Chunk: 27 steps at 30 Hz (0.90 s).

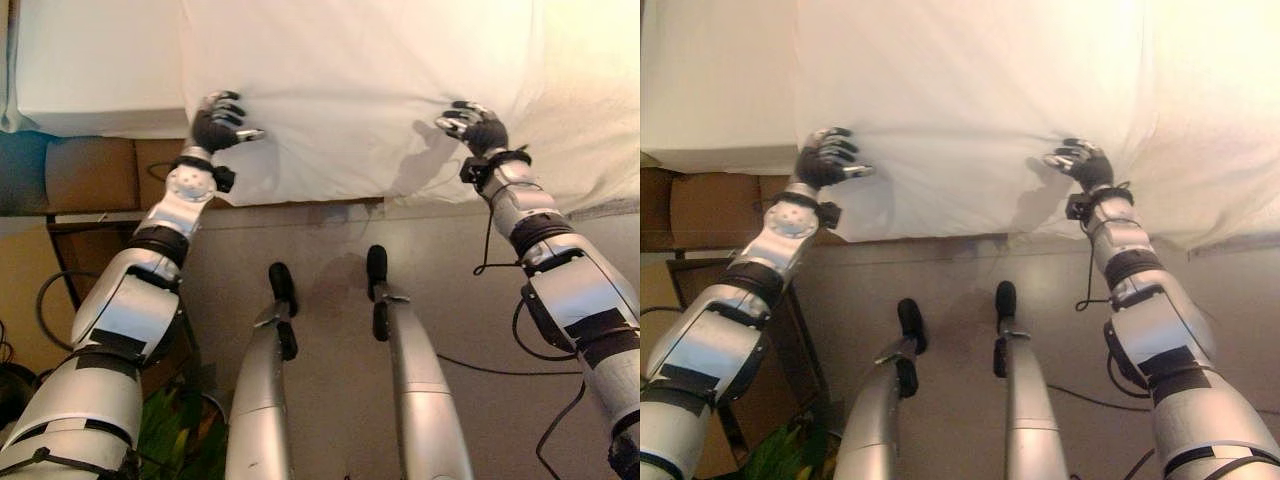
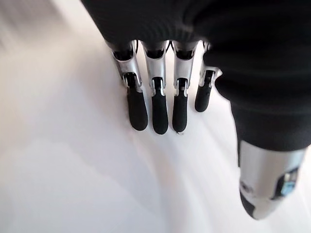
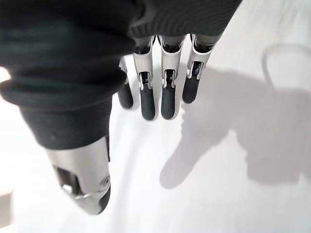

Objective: Make the bed

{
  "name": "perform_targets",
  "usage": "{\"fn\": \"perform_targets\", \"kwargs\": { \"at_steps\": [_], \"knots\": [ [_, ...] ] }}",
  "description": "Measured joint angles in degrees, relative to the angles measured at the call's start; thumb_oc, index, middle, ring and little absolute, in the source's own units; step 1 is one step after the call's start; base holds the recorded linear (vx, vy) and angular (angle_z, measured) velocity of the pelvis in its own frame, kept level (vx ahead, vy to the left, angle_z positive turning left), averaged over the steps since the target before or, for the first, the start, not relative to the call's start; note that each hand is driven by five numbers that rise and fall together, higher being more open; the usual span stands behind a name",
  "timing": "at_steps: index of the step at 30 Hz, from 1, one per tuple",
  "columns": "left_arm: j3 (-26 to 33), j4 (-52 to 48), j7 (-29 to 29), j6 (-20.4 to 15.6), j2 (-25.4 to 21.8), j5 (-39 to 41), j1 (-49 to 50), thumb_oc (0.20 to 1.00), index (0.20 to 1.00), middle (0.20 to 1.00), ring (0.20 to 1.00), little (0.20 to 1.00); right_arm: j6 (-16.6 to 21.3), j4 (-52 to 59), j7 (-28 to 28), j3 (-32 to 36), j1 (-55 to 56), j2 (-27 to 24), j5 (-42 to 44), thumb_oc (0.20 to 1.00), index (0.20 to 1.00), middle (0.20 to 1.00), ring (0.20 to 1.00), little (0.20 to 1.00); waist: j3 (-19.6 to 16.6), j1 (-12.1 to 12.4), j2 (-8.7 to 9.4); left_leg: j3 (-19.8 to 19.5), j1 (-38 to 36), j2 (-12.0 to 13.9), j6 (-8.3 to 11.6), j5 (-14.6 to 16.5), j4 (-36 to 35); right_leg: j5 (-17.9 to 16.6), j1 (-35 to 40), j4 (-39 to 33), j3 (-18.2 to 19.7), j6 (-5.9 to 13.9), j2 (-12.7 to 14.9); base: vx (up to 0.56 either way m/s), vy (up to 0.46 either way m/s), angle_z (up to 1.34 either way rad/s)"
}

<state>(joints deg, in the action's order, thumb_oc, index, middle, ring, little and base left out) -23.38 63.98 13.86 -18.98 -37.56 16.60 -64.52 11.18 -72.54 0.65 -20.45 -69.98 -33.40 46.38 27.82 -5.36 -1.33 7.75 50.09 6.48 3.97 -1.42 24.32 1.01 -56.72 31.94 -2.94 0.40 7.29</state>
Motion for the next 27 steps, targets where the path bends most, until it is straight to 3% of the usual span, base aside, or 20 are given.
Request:
{"fn": "perform_targets", "kwargs": {
  "at_steps": [2, 6, 12, 17, 19, 21, 23, 27],
  "knots": [
    [5.31, -0.37, 1.01, -0.01, -1.48, 0.5, 3.97, 1.0, 1.0, 1.0, 1.0, 1.0, 0.06, 0.21, 0.73, 3.52, 3.38, -1.66, 0.06, 1.0, 1.0, 1.0, 1.0, 1.0, 0.0, -0.02, 0.0, 0.16, -1.85, -0.04, 0.35, -1.15, -2.59, -0.18, 1.33, -1.42, -0.42, 0.0, -0.07, 0.01, -0.018, 0.03],
    [9.9, 2.14, 2.91, 2.32, -2.72, 1.73, 9.9, 1.0, 1.0, 1.0, 1.0, 1.0, 0.01, 0.07, 2.27, 6.86, 9.19, -3.23, 0.56, 1.0, 1.0, 1.0, 1.0, 1.0, 0.03, 0.12, -0.01, 0.17, -4.84, 0.1, 1.01, -2.51, -5.82, -0.8, 4.04, -3.25, -1.23, -0.84, -0.41, 0.02, -0.034, 0.01],
    [17.69, 3.22, 3.37, 3.59, 3.17, 2.92, 21.79, 1.0, 1.0, 1.0, 1.0, 1.0, -0.08, 0.07, 2.38, 13.68, 23.6, 1.35, 1.6, 1.0, 1.0, 1.0, 1.0, 1.0, -0.05, 0.77, 0.07, -0.03, -17.76, 0.11, 1.57, -3.75, -14.05, -0.51, 16.38, -8.87, -3.19, -0.66, -0.91, 0.08, -0.012, 0.03],
    [17.57, 2.82, 0.73, 3.8, 9.99, 2.7, 33.47, 1.0, 1.0, 1.0, 1.0, 1.0, -0.25, -1.49, 1.81, 18.56, 37.53, 6.67, 1.64, 1.0, 1.0, 1.0, 1.0, 1.0, -1.72, 1.69, -0.08, -0.04, -29.59, 0.15, 1.71, -5.48, -22.21, -1.09, 28.11, -15.7, -4.69, -0.01, -1.62, 0.15, 0.057, 0.04],
    [14.9, 2.83, -1.54, 3.99, 13.01, 2.2, 38.0, 1.0, 1.0, 1.0, 1.0, 1.0, -0.1, -1.44, 1.17, 18.69, 43.01, 8.82, 1.57, 1.0, 1.0, 1.0, 1.0, 1.0, -6.76, 1.81, -0.22, -0.01, -30.85, 0.0, 1.4, -5.9, -24.89, -1.74, 29.78, -18.79, -5.24, 0.6, -1.74, 0.11, 0.095, 0.08],
    [13.43, 3.15, -5.35, 4.14, 16.84, 2.08, 41.84, 1.0, 1.0, 1.0, 1.0, 1.0, 0.33, 0.0, 0.19, 18.97, 48.02, 11.32, 0.28, 1.0, 1.0, 1.0, 1.0, 1.0, -7.64, 1.53, -0.42, 0.02, -36.55, -0.33, 1.16, -6.67, -28.23, -3.12, 36.13, -23.56, -5.58, 1.39, -2.01, 0.06, 0.108, 0.02],
    [9.72, 4.68, -8.39, 4.33, 20.26, -0.26, 45.52, 1.0, 1.0, 1.0, 1.0, 1.0, 1.02, 0.4, -0.83, 19.05, 52.61, 13.98, -1.94, 1.0, 1.0, 1.0, 1.0, 1.0, -11.48, 1.6, -0.92, 0.03, -38.51, -0.78, 0.77, -6.37, -29.36, -4.44, 39.91, -28.09, -5.77, 2.23, -1.94, 0.06, 0.147, 0.07],
    [9.33, 6.92, -11.38, 5.38, 23.5, -2.36, 49.19, 1.0, 1.0, 1.0, 1.0, 1.0, 1.01, 0.19, -2.07, 18.62, 55.63, 17.12, -4.44, 1.0, 1.0, 1.0, 1.0, 1.0, -15.19, 1.41, -1.18, 0.31, -40.75, -1.31, 0.53, -5.66, -29.37, -6.45, 44.39, -33.22, -5.68, 2.72, -1.78, 0.06, 0.087, -0.01]
  ]
}}
